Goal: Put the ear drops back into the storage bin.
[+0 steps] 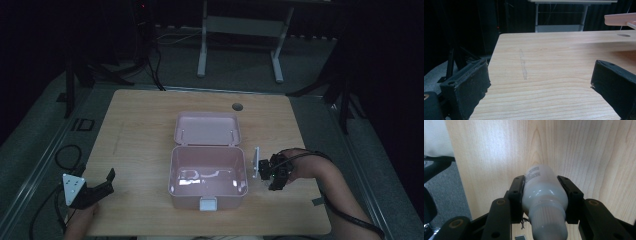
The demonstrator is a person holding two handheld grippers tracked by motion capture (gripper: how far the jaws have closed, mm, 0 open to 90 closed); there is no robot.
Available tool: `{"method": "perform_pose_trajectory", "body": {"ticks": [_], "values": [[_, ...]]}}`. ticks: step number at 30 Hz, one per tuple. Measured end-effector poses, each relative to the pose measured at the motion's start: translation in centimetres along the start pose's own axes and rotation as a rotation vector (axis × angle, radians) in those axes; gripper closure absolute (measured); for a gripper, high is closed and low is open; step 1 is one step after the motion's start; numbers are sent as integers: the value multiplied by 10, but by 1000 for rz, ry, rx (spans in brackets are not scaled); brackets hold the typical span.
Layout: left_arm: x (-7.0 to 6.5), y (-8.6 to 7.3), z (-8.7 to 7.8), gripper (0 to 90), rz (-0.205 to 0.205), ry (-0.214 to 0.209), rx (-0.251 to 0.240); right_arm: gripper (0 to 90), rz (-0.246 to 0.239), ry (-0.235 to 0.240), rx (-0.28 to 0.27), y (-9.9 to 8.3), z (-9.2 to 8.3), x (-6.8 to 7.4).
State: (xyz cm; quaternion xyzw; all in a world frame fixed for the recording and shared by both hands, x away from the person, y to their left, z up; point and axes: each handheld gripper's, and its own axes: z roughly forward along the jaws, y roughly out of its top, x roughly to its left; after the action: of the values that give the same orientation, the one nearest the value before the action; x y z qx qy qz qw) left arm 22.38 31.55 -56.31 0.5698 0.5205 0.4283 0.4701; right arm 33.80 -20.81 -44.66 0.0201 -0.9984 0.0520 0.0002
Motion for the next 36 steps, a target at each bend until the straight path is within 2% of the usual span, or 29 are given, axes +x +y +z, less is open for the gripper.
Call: {"method": "perform_pose_trajectory", "body": {"ticks": [12, 17, 28, 36], "values": [[0, 0, 0, 20, 1, 0, 0, 595, -5, -26, 6, 8, -30, 3], [0, 0, 0, 20, 1, 0, -1, 595, -7, -19, 3, 12, -41, 4], [0, 0, 0, 20, -3, -1, -1, 596, 13, -40, 1, 21, -71, -1], [0, 0, 0, 20, -6, 0, 1, 595, 14, -54, -1, 28, -83, -2]]}}
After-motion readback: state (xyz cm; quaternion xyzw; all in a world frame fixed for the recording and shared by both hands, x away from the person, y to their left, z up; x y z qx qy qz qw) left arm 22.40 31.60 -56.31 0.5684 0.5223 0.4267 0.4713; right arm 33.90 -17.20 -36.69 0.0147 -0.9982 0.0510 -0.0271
